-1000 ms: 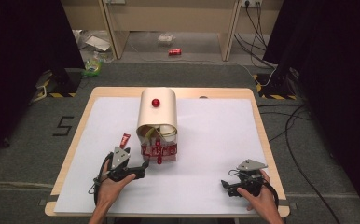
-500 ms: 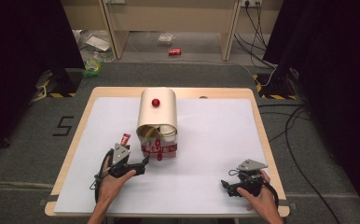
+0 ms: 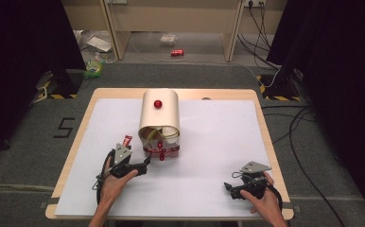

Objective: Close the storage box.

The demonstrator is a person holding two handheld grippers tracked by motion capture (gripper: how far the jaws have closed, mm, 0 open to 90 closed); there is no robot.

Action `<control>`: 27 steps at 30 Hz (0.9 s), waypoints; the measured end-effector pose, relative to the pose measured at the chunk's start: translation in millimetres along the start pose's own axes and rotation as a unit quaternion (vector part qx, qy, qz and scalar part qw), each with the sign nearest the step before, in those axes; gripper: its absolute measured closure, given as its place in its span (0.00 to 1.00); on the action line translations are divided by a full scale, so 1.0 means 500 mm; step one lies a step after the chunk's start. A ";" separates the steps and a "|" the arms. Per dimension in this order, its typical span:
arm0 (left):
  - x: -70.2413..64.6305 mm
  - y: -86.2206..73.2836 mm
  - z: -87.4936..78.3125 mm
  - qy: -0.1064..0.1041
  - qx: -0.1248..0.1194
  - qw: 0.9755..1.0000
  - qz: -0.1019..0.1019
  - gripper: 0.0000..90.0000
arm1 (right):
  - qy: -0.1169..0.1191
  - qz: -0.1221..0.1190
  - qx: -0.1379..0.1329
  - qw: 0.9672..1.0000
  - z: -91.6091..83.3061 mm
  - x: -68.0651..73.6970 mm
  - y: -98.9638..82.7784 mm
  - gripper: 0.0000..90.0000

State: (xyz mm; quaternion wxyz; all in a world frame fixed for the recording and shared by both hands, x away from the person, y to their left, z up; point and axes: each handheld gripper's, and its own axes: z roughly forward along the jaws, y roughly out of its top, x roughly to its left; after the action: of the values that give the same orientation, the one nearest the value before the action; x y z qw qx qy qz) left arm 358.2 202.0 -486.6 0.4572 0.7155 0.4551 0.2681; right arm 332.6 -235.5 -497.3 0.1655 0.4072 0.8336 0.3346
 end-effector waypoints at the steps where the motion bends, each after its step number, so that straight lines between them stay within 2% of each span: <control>1: 0.001 0.000 0.001 0.000 0.000 1.000 -0.001 0.12 | 0.000 0.000 0.000 1.000 0.000 0.000 0.000 0.00; 17: 0.006 -0.001 0.006 0.009 0.006 1.000 -0.008 0.07 | 0.000 0.000 0.000 1.000 0.000 0.000 0.000 0.00; 25: 0.003 -0.002 -0.002 -0.001 -0.002 1.000 -0.005 0.17 | 0.000 0.000 0.000 1.000 0.000 0.000 0.000 0.00; 27: 0.002 -0.002 -0.007 -0.005 -0.003 1.000 -0.001 0.16 | 0.000 0.000 0.000 1.000 0.000 0.000 0.000 0.00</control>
State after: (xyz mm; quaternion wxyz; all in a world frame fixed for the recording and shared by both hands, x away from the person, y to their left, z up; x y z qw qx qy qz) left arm 355.4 204.5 -486.2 0.4619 0.7151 0.4529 0.2649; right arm 332.6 -235.6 -497.3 0.1651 0.4073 0.8335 0.3349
